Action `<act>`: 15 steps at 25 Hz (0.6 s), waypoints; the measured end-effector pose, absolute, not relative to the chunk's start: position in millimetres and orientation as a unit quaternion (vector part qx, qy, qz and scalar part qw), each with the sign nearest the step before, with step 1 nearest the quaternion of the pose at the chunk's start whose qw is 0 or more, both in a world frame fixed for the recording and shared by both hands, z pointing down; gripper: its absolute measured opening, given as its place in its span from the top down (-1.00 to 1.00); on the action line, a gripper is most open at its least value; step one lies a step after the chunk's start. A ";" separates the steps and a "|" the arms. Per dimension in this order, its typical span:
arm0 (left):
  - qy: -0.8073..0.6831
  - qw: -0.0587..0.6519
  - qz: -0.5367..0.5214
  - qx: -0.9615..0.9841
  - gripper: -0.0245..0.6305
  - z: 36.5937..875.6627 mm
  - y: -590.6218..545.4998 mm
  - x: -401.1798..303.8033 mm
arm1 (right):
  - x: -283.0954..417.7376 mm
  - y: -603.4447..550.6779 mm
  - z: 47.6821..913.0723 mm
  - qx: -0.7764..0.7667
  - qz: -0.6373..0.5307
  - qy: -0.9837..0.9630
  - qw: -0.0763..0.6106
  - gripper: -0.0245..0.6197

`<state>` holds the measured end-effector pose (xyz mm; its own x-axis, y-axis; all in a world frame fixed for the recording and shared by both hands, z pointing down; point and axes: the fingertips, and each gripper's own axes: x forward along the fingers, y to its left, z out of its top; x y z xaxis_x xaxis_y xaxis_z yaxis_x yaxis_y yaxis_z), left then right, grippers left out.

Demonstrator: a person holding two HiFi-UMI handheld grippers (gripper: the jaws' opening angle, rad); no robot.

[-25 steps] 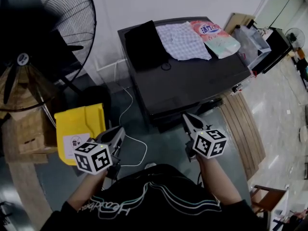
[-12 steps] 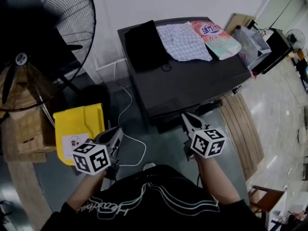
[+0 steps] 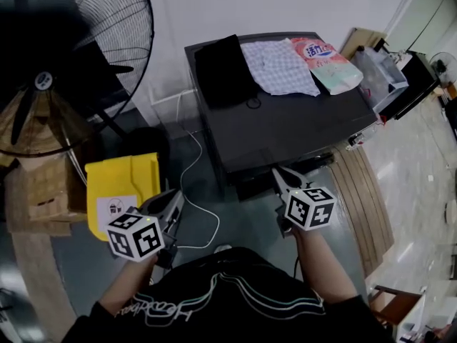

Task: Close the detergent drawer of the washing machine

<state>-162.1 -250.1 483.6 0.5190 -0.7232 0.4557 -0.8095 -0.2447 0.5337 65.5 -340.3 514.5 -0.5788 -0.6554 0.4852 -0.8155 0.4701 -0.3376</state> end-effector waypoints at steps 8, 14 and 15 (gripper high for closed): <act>-0.476 0.340 0.042 0.810 0.85 433.2 -218.7 -127.4 | 60.7 -289.3 461.0 0.347 0.261 -0.895 0.102 0.84; -0.440 0.305 0.028 0.844 0.85 380.7 -178.6 -62.0 | 64.6 -217.5 377.7 0.266 0.224 -0.936 0.054 0.84; -0.433 0.297 0.026 0.851 0.85 371.2 -170.2 -50.8 | 67.9 -205.1 365.6 0.256 0.213 -0.942 0.052 0.84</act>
<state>-50.8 -170.2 371.2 0.6232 -0.7219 0.3008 -0.7525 -0.4486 0.4823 67.9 -205.1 365.6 -0.8638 -0.4598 0.2062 -0.5037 0.7784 -0.3746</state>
